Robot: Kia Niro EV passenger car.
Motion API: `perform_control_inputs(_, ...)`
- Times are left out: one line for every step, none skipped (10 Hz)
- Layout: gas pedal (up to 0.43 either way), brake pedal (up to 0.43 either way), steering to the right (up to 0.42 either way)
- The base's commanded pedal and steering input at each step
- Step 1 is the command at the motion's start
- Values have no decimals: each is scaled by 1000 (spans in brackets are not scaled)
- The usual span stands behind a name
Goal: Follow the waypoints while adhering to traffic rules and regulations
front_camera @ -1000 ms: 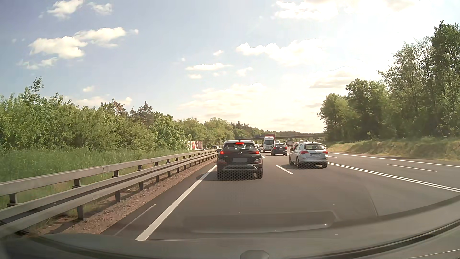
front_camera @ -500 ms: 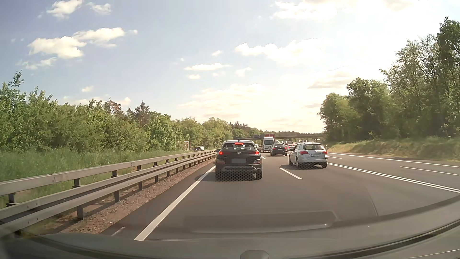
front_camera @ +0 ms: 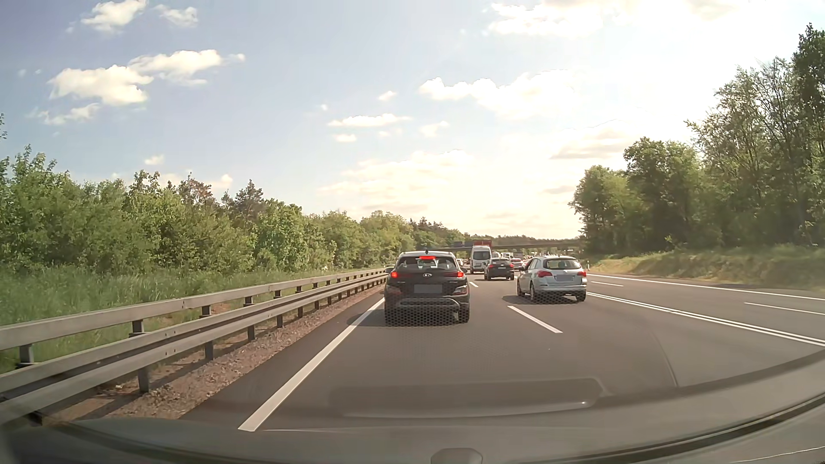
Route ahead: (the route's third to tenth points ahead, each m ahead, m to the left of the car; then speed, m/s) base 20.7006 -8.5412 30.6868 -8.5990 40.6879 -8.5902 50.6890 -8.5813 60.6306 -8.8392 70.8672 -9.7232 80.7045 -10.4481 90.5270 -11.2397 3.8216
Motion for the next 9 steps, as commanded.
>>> perform_control_inputs(20,0,5)
perform_control_inputs(20,0,5)
perform_control_inputs(20,0,5)
perform_control_inputs(28,0,5)
perform_control_inputs(28,0,5)
perform_control_inputs(28,0,5)
perform_control_inputs(28,0,5)
perform_control_inputs(20,0,5)
perform_control_inputs(0,0,5)
